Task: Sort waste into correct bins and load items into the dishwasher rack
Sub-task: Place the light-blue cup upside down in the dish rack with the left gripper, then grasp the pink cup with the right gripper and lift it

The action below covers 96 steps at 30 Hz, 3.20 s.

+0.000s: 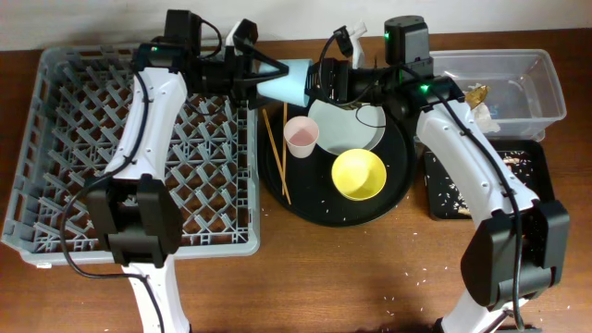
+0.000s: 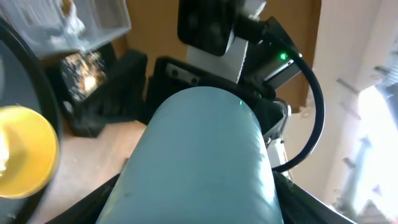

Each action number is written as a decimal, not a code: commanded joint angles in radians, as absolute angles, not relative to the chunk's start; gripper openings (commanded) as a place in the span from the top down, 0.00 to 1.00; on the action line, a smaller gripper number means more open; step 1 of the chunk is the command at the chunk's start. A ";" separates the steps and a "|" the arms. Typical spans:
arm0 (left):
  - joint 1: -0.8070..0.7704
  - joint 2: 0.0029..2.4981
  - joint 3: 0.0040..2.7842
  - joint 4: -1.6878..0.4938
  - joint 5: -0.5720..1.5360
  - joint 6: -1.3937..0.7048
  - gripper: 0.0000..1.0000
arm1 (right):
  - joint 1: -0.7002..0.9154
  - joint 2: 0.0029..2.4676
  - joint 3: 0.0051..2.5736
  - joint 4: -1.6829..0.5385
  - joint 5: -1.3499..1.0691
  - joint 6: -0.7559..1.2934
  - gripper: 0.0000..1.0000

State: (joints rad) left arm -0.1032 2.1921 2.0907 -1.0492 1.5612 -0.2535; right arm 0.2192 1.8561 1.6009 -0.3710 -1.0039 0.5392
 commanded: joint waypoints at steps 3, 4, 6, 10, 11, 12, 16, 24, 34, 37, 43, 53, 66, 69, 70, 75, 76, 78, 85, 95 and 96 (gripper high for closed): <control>-0.007 2.187 2.094 -0.954 1.272 -0.209 0.35 | 0.131 1.861 1.607 -0.477 -1.002 0.479 0.02; 0.015 2.186 2.094 -0.956 1.140 -0.207 0.35 | 0.107 1.861 1.607 -0.516 -1.002 0.448 0.02; 0.047 2.182 2.104 -0.978 0.927 -0.207 0.36 | 0.064 1.861 1.607 -0.603 -0.978 0.392 0.02; 0.060 2.166 2.246 -1.124 0.663 -0.168 0.37 | -0.006 1.861 1.607 -0.755 -0.900 0.319 0.01; 0.053 2.165 2.304 -1.180 0.565 -0.157 0.37 | -0.015 1.861 1.607 -0.775 -0.882 0.313 0.01; 0.041 2.165 2.387 -1.257 0.425 -0.141 0.37 | -0.023 1.861 1.607 -0.789 -0.869 0.310 0.01; -0.034 2.165 2.582 -1.409 0.052 -0.117 0.37 | -0.035 1.861 1.607 -0.805 -0.851 0.291 0.02; -0.179 2.277 2.583 -1.407 -0.164 -0.117 0.37 | -0.033 1.861 1.607 -0.840 -0.824 0.291 0.01; -0.214 2.491 2.583 -1.369 -0.188 -0.113 0.37 | -0.033 1.861 1.607 -0.861 -0.814 0.283 0.01; -0.214 2.517 2.583 -1.354 -0.176 -0.114 0.37 | -0.033 1.861 1.607 -0.861 -0.814 0.283 0.02; -0.214 2.520 2.583 -1.333 -0.176 -0.114 0.15 | -0.032 1.861 1.607 -0.860 -0.814 0.284 0.01; -0.187 2.456 2.696 -1.457 -0.046 -0.121 0.01 | 0.141 1.862 1.607 -0.804 -0.579 0.346 0.06; 0.030 2.344 2.834 -1.584 0.167 -0.194 0.01 | 0.354 1.990 1.607 -0.736 -0.275 0.455 0.45; 0.038 2.345 2.827 -1.596 0.173 -0.193 0.01 | 0.361 2.041 1.607 -0.718 -0.276 0.471 0.55; 0.038 2.345 2.827 -1.595 0.173 -0.193 0.01 | 0.361 2.053 1.607 -0.716 -0.276 0.476 0.60; 0.035 2.344 2.827 -1.595 0.173 -0.193 0.01 | 0.361 2.085 1.607 -0.711 -0.279 0.477 0.82; 0.035 2.344 2.827 -1.595 0.173 -0.193 0.01 | 0.361 2.085 1.607 -0.708 -0.279 0.477 0.87; 0.033 2.345 2.827 -1.595 0.173 -0.194 0.01 | 0.361 2.085 1.607 -0.698 -0.279 0.486 0.96; 0.034 2.345 2.827 -1.588 0.442 -0.152 0.01 | 0.239 1.983 1.629 -0.607 -0.727 0.495 0.96; 0.031 2.345 2.827 -1.580 1.104 0.055 0.01 | 0.150 1.944 1.629 -0.098 -1.200 0.741 0.96; 0.028 2.345 2.827 -1.580 1.131 0.054 0.01 | 0.157 1.944 1.629 -0.060 -1.200 0.764 0.96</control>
State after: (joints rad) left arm 0.0338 2.3543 2.8250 -1.5822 0.8661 -0.0177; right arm 0.1219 1.9614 1.6196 -0.1287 -1.0767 0.6479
